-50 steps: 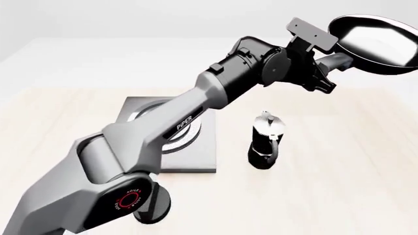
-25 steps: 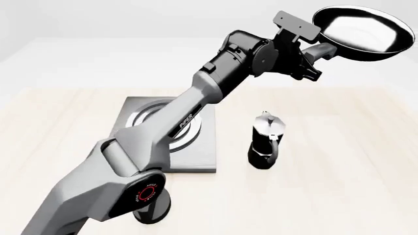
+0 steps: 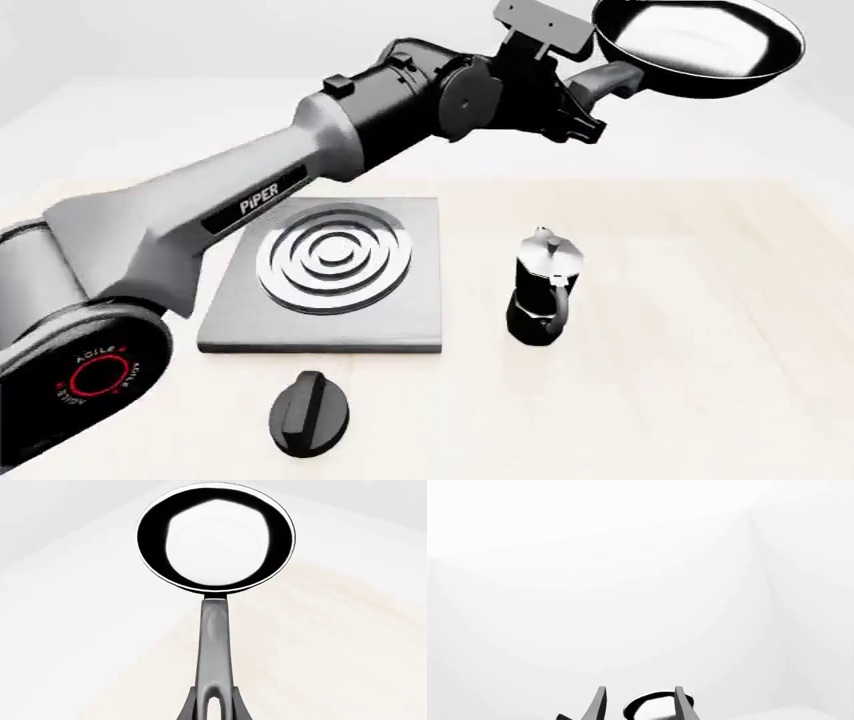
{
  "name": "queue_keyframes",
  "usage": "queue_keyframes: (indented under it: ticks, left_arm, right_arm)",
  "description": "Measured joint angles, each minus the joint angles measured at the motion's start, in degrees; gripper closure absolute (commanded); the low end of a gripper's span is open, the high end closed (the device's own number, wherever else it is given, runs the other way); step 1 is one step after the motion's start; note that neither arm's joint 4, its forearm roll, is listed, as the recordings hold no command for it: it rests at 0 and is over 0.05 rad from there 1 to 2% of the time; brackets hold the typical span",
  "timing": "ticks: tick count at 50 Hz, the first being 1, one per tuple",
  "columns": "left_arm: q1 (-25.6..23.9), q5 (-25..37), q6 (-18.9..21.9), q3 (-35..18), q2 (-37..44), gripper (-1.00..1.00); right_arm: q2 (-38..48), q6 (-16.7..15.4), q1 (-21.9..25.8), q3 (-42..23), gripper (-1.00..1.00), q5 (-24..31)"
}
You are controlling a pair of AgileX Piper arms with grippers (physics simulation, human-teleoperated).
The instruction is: Put the frying pan on the stove.
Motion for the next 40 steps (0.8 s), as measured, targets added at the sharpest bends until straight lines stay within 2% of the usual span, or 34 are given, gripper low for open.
queue_keyframes:
  ticks: [7,15,25,40]
  left_arm:
    - [0.83,-6.26,-0.24,15.47,-9.71,1.0]
    - [1.94,-10.5,-0.45,26.49,-16.89,1.0]
    - [3.56,-13.42,-0.64,34.61,-22.65,1.0]
    - [6.72,-16.21,-0.89,43.24,-29.67,1.0]
  right_arm:
    - [0.0,-0.04,0.02,0.14,-1.0,-0.07]
    - [0.0,-0.12,0.09,0.1,-1.0,-0.01]
    - [0.0,-0.15,0.13,-0.22,-1.0,0.22]
    - [0.0,-0.16,0.15,-0.79,-1.0,0.68]
